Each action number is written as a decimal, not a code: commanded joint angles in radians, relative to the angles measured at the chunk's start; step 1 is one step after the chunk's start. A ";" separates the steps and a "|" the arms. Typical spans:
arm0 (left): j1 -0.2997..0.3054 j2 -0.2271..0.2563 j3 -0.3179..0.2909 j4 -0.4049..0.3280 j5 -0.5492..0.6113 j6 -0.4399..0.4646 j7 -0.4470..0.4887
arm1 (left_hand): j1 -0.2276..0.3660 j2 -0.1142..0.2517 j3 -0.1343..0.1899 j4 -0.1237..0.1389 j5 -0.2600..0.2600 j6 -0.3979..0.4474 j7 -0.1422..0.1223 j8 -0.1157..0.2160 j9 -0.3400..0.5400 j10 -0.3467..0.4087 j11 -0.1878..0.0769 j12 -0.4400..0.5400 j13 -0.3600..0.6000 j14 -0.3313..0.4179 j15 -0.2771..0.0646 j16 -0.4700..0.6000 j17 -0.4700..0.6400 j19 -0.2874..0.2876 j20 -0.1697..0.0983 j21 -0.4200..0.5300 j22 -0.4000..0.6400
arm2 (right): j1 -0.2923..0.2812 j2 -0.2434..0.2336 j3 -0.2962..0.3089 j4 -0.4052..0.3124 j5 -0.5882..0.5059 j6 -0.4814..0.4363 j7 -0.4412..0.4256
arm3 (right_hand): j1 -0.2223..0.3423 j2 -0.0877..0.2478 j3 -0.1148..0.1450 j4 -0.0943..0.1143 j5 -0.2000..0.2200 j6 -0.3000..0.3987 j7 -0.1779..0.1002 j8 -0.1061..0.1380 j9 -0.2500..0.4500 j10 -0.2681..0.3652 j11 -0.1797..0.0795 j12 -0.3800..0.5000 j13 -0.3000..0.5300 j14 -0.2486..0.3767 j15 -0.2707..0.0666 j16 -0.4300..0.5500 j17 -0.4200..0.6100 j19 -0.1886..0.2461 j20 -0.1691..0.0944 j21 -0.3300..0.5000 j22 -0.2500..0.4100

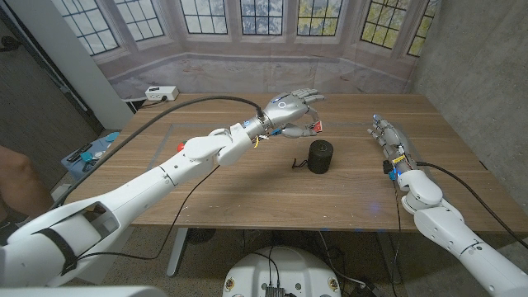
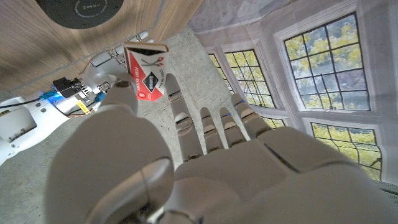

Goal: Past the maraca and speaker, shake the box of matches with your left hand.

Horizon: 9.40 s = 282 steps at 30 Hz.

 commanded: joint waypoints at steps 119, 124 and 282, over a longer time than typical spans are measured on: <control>0.090 -0.194 -0.142 0.227 -0.975 0.000 -0.241 | 0.007 0.049 -0.022 -0.002 0.003 -0.012 0.035 -0.011 0.017 0.000 0.025 -0.015 0.005 -0.007 0.029 -0.007 0.004 -0.029 0.016 -0.005 0.007 | 0.276 0.006 -0.123 0.117 0.020 -0.223 0.092 | 0.014 0.003 0.012 0.001 0.000 0.015 0.004 0.004 0.003 0.012 0.005 0.003 0.005 0.007 0.003 0.005 0.002 0.014 -0.022 0.002 0.004; 0.088 -0.194 -0.134 0.225 -0.980 -0.004 -0.258 | 0.007 0.050 -0.022 -0.002 0.004 -0.010 0.036 -0.011 0.018 0.001 0.027 -0.015 0.005 -0.008 0.028 -0.007 0.004 -0.030 0.016 -0.005 0.007 | 0.267 0.004 -0.120 0.111 0.023 -0.222 0.089 | 0.013 0.003 0.012 0.001 0.000 0.014 0.004 0.004 0.003 0.011 0.005 0.002 0.005 0.007 0.002 0.005 0.002 0.013 -0.021 0.002 0.004; 0.087 -0.104 -0.123 0.115 -1.086 0.168 -0.391 | 0.012 0.068 -0.042 -0.005 0.010 -0.028 0.055 -0.031 0.026 -0.014 0.052 -0.019 0.006 -0.021 0.051 -0.005 0.005 -0.050 0.024 0.000 0.008 | 0.381 0.068 -0.175 0.275 0.022 -0.227 0.172 | 0.015 0.002 0.014 0.002 0.000 0.023 0.006 0.003 0.003 0.014 0.017 0.003 0.005 0.011 0.010 0.005 0.002 0.021 -0.014 0.003 0.003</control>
